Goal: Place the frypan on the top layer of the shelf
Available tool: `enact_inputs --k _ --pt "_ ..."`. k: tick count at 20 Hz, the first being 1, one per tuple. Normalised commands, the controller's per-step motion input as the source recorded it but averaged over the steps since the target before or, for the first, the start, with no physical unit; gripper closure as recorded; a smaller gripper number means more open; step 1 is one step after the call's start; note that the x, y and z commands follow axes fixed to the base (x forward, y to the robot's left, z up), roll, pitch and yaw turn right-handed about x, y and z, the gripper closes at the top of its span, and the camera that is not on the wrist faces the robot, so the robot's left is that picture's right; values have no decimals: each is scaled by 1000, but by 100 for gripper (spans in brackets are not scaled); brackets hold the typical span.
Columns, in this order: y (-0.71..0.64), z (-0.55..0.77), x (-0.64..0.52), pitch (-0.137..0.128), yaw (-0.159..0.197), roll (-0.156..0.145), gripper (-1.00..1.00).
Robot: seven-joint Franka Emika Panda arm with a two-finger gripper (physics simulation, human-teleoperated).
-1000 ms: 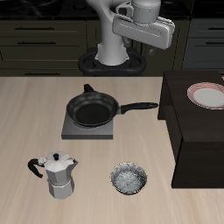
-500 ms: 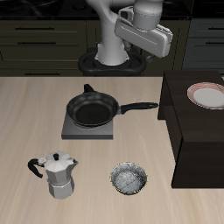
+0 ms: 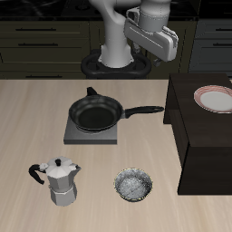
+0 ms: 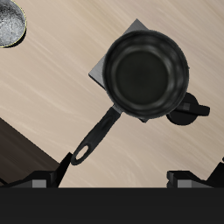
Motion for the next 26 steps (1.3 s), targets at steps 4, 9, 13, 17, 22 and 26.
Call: enact_inputs --k 4,9,13,17,22,26 --pt "95 -61 59 1 -95 12 -100" --pt "-12 -61 -1 9 -103 25 -100" --pt "5 -81 76 30 -77 -26 -100" --pt "34 -41 34 15 -54 -10 -100" --pt "14 -86 101 13 0 -63 -100" --pt "-16 -92 30 31 -3 -1 -100"
